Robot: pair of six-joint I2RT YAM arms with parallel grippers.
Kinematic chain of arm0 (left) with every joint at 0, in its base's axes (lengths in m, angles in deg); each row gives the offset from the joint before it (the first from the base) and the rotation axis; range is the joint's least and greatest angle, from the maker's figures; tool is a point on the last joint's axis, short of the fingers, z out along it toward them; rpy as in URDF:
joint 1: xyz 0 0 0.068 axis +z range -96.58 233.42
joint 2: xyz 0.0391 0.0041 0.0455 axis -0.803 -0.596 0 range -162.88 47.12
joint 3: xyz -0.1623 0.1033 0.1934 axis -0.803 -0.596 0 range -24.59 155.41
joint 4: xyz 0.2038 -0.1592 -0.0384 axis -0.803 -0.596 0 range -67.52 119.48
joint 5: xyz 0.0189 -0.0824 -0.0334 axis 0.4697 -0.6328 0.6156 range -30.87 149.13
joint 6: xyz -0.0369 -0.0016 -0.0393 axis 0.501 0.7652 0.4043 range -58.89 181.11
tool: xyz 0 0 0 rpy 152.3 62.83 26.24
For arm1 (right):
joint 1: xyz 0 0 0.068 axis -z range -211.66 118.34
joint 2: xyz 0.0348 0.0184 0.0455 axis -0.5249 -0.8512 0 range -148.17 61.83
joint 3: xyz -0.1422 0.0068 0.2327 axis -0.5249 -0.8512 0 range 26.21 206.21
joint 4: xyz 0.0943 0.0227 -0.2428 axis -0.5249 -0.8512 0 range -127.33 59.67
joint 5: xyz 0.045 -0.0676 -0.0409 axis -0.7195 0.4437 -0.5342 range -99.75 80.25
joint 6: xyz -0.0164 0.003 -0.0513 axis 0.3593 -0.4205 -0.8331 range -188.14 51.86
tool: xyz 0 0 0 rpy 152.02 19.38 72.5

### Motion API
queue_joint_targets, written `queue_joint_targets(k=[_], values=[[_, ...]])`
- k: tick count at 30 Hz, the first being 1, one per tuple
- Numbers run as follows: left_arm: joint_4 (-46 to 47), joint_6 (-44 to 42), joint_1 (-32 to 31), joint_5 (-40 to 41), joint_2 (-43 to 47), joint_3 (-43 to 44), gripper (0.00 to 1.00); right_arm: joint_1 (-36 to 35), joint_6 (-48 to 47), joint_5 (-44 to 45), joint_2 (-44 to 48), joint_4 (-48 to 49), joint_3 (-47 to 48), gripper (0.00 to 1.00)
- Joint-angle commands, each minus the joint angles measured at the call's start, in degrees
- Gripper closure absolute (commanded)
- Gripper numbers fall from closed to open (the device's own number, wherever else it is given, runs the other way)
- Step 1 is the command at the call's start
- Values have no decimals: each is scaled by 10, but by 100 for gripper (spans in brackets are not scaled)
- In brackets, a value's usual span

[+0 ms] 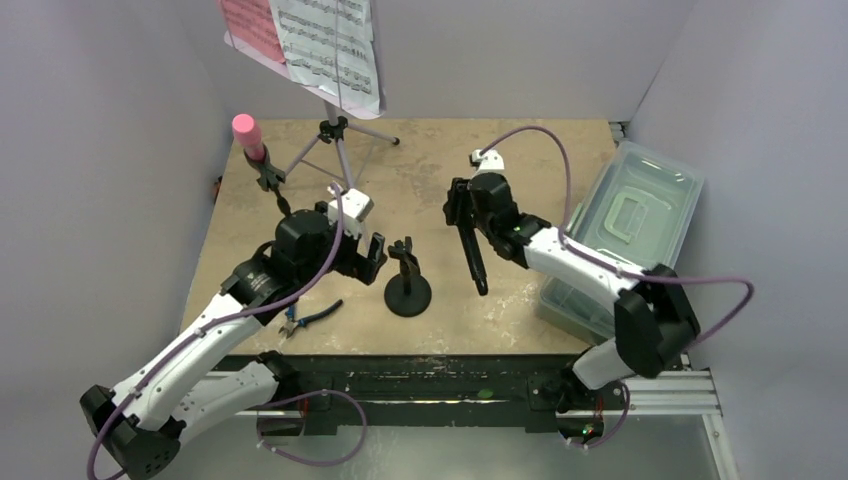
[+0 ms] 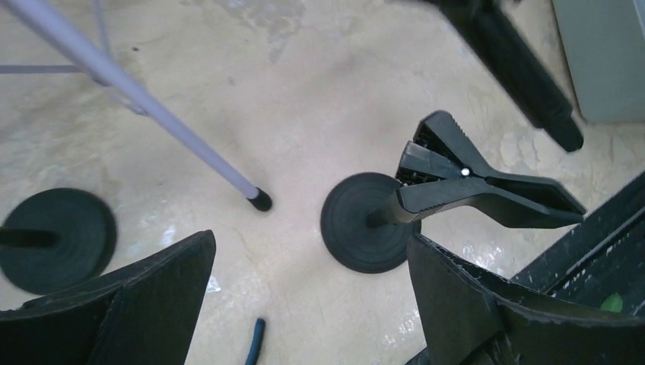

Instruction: Set up the instrument practice props

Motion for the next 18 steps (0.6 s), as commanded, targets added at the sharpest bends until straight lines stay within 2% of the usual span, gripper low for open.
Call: queue_joint_targets(k=[1, 5, 6, 8, 12, 15, 18], values=[[-64, 41, 1, 115, 56, 76, 2, 2, -18, 93, -92, -194, 60, 97], [-32, 66, 1, 183, 90, 85, 0, 6, -22, 116, -152, -209, 77, 89], [-18, 76, 1, 202, 95, 79, 0, 8, -27, 113, -162, -200, 81, 85], [7, 87, 1, 219, 100, 65, 0, 8, -38, 110, -187, -195, 91, 73], [67, 70, 1, 225, 103, 34, 0, 9, -53, 98, -222, -165, 85, 37], [98, 53, 1, 225, 99, 22, 0, 9, -60, 72, -215, -130, 58, 15], [122, 36, 2, 231, 106, 8, 0, 9, -75, 37, -172, -81, 2, 5]])
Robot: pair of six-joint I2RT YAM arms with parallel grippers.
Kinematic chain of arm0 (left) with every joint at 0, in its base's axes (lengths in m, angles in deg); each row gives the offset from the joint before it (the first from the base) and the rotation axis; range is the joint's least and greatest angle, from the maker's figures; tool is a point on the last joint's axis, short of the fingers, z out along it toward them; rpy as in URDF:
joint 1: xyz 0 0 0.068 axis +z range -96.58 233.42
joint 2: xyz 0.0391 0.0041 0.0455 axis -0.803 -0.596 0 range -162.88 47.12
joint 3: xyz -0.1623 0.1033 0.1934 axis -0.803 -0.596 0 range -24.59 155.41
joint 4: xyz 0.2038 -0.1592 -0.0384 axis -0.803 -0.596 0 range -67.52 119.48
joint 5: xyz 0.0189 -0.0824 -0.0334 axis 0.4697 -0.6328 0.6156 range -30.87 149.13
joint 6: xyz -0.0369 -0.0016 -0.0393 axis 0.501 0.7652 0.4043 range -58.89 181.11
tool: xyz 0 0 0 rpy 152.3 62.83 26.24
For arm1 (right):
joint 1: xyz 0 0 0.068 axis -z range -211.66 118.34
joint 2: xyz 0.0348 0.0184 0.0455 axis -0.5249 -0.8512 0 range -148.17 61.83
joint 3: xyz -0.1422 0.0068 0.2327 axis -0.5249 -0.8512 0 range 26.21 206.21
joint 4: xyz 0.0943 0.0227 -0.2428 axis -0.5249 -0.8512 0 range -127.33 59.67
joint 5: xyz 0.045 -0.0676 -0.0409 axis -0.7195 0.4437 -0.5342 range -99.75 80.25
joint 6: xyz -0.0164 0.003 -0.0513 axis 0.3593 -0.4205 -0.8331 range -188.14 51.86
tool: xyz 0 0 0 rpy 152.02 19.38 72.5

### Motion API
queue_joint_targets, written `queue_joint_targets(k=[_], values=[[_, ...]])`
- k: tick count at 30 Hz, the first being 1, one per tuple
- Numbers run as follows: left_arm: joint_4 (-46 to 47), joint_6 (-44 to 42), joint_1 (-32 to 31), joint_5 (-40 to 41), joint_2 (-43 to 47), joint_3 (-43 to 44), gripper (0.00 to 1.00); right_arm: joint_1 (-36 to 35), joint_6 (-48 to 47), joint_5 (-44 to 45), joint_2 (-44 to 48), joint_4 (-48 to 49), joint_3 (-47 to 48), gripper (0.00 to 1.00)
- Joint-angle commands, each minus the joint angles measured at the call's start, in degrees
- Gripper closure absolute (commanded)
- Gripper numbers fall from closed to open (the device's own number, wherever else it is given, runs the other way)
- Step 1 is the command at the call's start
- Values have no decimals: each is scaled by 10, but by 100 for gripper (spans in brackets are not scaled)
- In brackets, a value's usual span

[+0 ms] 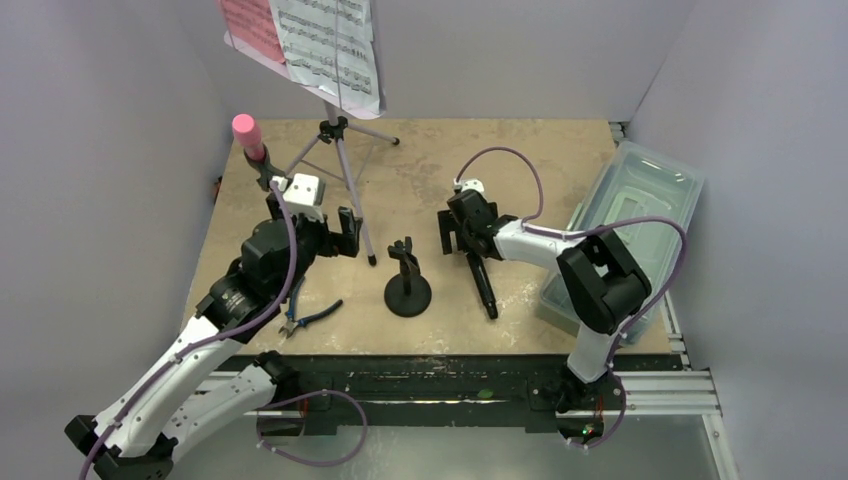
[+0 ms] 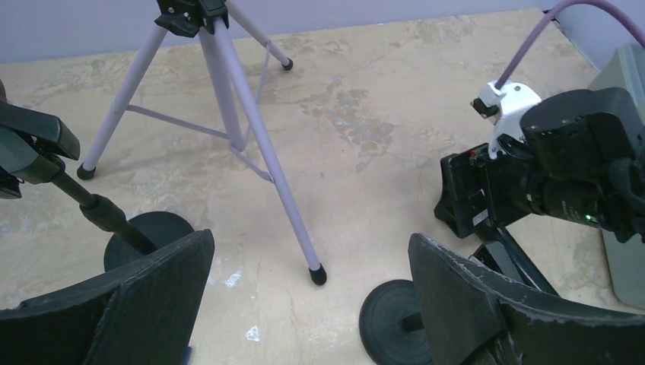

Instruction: Set up the instrument practice props

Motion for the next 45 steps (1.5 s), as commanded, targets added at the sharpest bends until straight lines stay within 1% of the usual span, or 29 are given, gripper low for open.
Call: queue_joint_targets(k=[1, 5, 10, 13, 16, 17, 20, 22, 24, 25, 27, 28, 30, 32, 34, 35, 37, 39, 40, 41, 43, 45], values=[[74, -25, 2, 24, 14, -22, 0, 0, -37, -58, 69, 91, -67, 4], [110, -34, 1, 39, 56, -67, 0, -22, -78, -123, 154, 190, -148, 4], [116, -50, 1, 51, 81, -88, 0, -84, -94, -207, 278, 394, -301, 3], [115, -56, 3, 52, 79, -87, 0, -106, -95, -240, 308, 538, -380, 3], [118, -56, 7, 42, 74, -88, 0, -125, -104, -274, 285, 704, -437, 1], [117, -54, 9, 35, 72, -89, 0, -136, -106, -266, 271, 745, -446, 1], [118, -50, 12, 20, 69, -91, 0, -169, -100, -206, 219, 847, -455, 1], [119, -48, 12, 15, 67, -94, 0, -196, -97, -139, 180, 917, -455, 3], [119, -48, 13, 12, 63, -94, 0, -228, -97, -47, 140, 980, -446, 4], [119, -47, 13, 8, 60, -94, 0, -237, -101, -25, 120, 1009, -440, 5], [120, -48, 15, 2, 54, -94, 0, -252, -118, -8, 82, 1058, -426, 8], [120, -48, 15, -1, 52, -94, 0, -255, -130, -12, 62, 1081, -419, 11], [119, -48, 16, -7, 48, -94, 0, -261, -139, 2, 36, 1112, -406, 13], [120, -50, 17, -7, 44, -95, 0, -261, -134, 16, 19, 1119, -392, 14], [120, -51, 17, -9, 38, -94, 0, -261, -133, 21, 14, 1099, -374, 15], [120, -51, 16, -13, 35, -94, 0, -261, -133, 24, 16, 1078, -364, 16], [120, -53, 17, -26, 28, -94, 0, -261, -148, 18, 20, 1034, -344, 23], [123, -57, 17, -46, 23, -95, 0, -260, -169, -3, 28, 1010, -332, 47], [125, -58, 17, -58, 22, -96, 0, -258, -180, -18, 35, 1008, -332, 57], [129, -60, 17, -70, 22, -97, 0, -253, -189, -42, 42, 1004, -335, 64], [139, -65, 18, -112, 23, -101, 0, -231, -199, -137, 64, 968, -338, 79], [151, -77, 17, -173, 27, -105, 0, -191, -185, -273, 84, 920, -337, 94]])
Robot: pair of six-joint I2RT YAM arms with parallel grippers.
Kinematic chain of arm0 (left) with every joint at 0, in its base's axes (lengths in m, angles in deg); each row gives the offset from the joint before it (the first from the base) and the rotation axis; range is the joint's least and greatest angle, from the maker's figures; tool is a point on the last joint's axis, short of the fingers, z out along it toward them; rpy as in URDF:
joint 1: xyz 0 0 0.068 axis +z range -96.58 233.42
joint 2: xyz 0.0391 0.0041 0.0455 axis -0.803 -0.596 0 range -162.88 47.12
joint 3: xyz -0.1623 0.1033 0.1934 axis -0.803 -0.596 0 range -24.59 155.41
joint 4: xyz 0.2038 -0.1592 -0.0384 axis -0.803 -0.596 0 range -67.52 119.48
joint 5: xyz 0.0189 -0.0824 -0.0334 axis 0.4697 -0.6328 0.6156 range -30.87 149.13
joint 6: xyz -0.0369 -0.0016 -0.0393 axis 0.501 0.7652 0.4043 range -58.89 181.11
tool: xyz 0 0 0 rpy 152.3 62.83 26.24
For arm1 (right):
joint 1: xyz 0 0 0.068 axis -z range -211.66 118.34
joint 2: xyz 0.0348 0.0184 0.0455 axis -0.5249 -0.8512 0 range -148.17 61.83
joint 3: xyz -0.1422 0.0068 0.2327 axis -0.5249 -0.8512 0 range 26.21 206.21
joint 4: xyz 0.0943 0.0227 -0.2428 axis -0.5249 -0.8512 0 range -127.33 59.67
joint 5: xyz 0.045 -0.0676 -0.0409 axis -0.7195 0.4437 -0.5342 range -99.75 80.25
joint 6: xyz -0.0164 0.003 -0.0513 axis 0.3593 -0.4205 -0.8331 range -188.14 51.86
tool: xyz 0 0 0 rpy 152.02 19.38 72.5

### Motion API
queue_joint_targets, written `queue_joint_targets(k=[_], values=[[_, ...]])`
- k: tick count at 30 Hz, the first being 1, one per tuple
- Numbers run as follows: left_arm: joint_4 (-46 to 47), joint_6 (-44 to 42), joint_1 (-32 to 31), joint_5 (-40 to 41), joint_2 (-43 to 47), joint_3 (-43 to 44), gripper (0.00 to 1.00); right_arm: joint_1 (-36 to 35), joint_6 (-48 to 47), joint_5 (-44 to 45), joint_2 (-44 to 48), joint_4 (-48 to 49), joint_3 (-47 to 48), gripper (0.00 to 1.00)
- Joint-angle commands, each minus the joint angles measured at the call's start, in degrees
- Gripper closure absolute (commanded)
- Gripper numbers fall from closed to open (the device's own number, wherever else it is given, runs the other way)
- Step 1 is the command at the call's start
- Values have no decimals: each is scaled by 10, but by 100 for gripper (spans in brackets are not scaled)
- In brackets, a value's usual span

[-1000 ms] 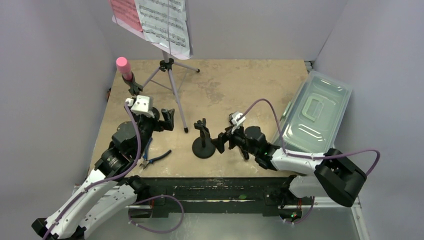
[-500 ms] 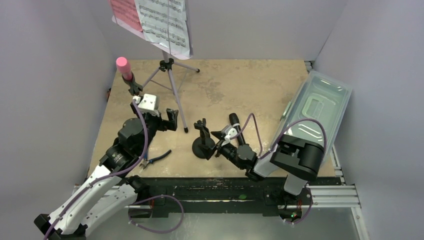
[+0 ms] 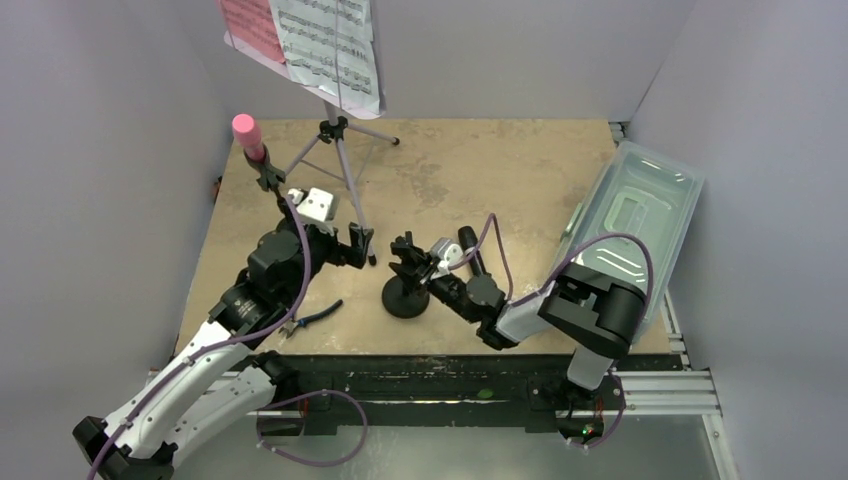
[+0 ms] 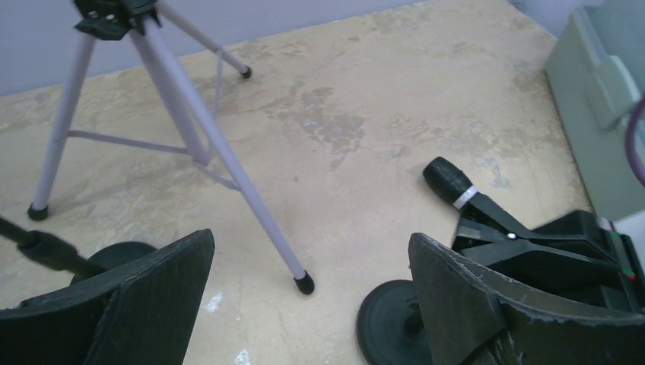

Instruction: Set up the instrument practice props

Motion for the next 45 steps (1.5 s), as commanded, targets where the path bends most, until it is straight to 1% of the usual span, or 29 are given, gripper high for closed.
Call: queue_joint_targets(k=[1, 3, 4, 7, 8, 9, 11, 14, 15, 16, 18, 21, 24, 26, 28, 29, 33, 36, 39, 40, 42, 45], values=[[48, -29, 4, -140, 10, -10, 0, 88, -5, -272, 52, -32, 13, 100], [55, -34, 5, -223, 13, -15, 0, 129, 4, -410, 49, -30, 15, 100], [55, -44, 5, -273, 12, -17, 0, 139, -11, -467, 48, -31, 16, 100], [25, -69, 4, -398, -6, -14, 0, 148, -90, -575, 46, -35, 13, 100], [11, -89, 3, -425, -17, -12, 1, 154, -98, -605, 39, -36, 18, 100], [0, -103, 4, -441, -24, -8, 2, 160, -84, -637, 31, -24, 25, 100], [-3, -134, 4, -466, -33, -10, 2, 172, -33, -696, 2, 29, 35, 100], [44, -188, 4, -479, -34, -35, 1, 175, 56, -735, -47, 153, 40, 100], [67, -210, 4, -486, -35, -44, 0, 177, 86, -743, -65, 195, 42, 100], [80, -230, 3, -493, -38, -50, 0, 180, 105, -745, -76, 213, 44, 100], [86, -265, 4, -515, -57, -49, 0, 181, 116, -747, -80, 213, 47, 100], [59, -300, 4, -538, -95, -31, 1, 182, 97, -732, -61, 203, 36, 100], [73, -300, 4, -555, -126, -30, 4, 182, 82, -723, -53, 173, 39, 100], [91, -294, 4, -550, -136, -33, 5, 182, 81, -721, -51, 176, 36, 100], [100, -293, 4, -537, -136, -36, 6, 182, 81, -720, -48, 173, 36, 100], [121, -293, 4, -533, -134, -40, 6, 182, 81, -720, -47, 170, 36, 100], [153, -284, 4, -533, -135, -47, 7, 182, 80, -718, -48, 166, 37, 100], [152, -288, 4, -536, -145, -41, 16, 182, 73, -714, -44, 157, 35, 100], [135, -298, 4, -533, -147, -40, 41, 182, 66, -707, -38, 146, 31, 100], [137, -299, 4, -531, -143, -43, 45, 182, 65, -704, -36, 144, 29, 100], [138, -297, 4, -527, -131, -49, 45, 182, 61, -699, -31, 139, 26, 100], [139, -295, 4, -517, -123, -57, 40, 181, 47, -689, -19, 115, 25, 100]])
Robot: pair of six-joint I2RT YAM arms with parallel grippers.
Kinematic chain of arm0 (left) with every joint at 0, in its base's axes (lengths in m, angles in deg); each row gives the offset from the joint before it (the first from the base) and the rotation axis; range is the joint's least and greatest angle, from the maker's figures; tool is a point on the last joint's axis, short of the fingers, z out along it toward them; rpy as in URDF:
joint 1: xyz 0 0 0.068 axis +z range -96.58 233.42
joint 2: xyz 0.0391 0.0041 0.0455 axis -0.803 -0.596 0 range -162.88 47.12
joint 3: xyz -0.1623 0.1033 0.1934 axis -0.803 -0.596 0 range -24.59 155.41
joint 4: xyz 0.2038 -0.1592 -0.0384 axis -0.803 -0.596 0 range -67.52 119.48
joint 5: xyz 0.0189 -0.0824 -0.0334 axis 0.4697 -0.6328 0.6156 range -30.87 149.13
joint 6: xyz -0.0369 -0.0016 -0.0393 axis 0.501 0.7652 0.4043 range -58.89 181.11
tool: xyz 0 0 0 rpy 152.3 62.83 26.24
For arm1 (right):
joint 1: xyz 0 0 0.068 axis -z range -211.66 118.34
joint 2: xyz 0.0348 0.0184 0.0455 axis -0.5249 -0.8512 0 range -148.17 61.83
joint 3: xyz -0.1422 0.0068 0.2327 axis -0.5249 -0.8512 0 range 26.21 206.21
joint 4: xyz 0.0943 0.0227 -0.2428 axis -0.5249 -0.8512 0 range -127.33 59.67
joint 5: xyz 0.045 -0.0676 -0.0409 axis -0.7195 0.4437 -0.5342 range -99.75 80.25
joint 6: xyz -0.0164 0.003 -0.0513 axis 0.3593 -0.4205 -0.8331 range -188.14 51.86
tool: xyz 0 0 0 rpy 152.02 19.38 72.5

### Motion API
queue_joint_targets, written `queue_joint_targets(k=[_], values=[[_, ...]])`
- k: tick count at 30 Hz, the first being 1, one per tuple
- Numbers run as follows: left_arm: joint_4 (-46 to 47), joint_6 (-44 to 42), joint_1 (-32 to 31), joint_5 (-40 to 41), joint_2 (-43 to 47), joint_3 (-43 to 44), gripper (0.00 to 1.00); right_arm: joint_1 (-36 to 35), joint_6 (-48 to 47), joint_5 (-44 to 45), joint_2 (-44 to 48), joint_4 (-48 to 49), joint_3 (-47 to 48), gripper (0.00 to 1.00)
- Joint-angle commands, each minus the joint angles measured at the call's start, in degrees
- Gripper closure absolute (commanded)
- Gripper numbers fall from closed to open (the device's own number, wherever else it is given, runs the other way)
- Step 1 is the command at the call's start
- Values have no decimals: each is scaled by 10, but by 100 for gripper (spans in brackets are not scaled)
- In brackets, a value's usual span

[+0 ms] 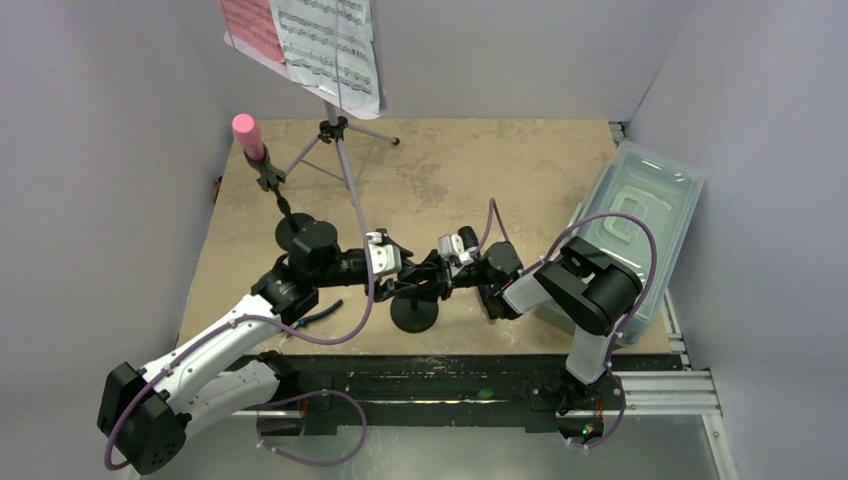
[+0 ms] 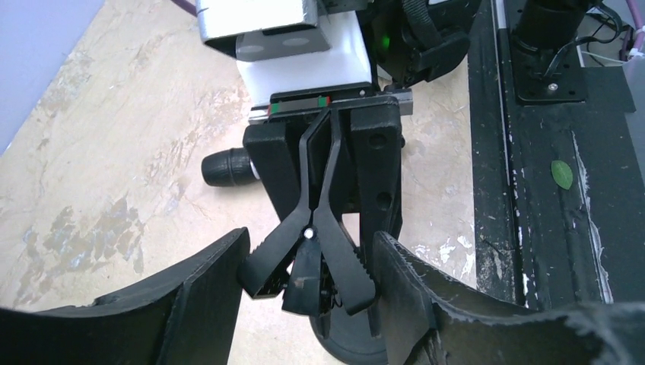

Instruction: Set up the instrument practice props

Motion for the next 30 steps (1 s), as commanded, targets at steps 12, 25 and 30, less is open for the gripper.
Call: queue_joint_targets(k=[12, 25, 30], values=[[29, -4, 5, 22, 33, -14, 66, -3, -32, 188, 169, -102, -100, 1], [26, 18, 5, 55, 61, -20, 100, -3, 103, 602, 483, -728, -56, 1], [32, 27, 5, 58, 73, -26, 100, -1, 175, 836, 473, -869, 35, 1]])
